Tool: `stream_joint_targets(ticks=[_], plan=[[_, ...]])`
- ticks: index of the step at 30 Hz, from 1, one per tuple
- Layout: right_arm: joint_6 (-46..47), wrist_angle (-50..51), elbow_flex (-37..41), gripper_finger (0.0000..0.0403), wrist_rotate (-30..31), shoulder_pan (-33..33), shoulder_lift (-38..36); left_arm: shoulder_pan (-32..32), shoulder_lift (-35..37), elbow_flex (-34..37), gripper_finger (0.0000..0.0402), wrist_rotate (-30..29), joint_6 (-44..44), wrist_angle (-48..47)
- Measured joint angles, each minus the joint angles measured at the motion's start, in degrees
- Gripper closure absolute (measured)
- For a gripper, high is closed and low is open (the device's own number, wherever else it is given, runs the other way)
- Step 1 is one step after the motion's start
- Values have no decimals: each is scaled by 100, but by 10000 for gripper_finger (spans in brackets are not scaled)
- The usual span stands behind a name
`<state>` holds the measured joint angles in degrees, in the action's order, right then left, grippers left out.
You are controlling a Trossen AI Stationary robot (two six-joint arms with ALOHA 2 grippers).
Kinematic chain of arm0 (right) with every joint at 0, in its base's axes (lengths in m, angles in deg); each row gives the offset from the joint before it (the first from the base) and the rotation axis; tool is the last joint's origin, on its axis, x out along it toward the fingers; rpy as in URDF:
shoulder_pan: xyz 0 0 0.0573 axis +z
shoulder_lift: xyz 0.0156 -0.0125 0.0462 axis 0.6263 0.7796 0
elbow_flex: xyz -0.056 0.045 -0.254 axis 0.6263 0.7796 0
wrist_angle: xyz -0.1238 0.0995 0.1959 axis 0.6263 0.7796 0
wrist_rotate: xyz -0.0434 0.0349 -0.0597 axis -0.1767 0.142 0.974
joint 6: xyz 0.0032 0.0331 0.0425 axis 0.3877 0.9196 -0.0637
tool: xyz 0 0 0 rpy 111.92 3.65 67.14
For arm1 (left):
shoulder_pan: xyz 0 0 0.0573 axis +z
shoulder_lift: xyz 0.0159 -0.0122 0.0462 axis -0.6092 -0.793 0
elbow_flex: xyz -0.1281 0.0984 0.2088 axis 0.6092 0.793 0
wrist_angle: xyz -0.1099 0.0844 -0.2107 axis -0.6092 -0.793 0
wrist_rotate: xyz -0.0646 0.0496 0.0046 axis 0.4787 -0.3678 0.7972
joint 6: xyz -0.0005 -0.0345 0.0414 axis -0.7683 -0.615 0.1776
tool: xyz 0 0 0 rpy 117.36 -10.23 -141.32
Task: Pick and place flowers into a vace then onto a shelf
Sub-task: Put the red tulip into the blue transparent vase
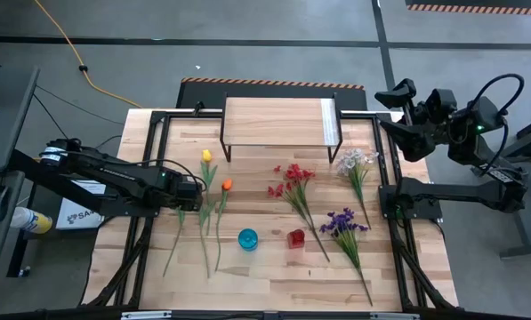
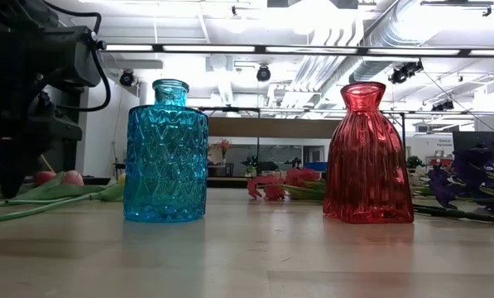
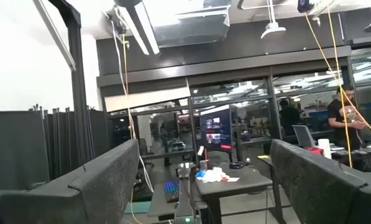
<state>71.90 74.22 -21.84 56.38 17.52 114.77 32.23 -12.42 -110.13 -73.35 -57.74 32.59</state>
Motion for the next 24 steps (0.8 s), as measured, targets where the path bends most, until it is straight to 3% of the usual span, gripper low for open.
stream_joint_targets(ticks=[9, 17, 24], plan=[[26, 2, 0, 49, -6, 0, 0, 0, -103, -8, 286, -27, -134, 14], [22, 19, 0, 49, -5, 0, -1, 0, -116, -8, 369, -75, -302, 33], [13, 121, 0, 49, -5, 0, -2, 3, -150, -268, 370, -149, -274, -347]])
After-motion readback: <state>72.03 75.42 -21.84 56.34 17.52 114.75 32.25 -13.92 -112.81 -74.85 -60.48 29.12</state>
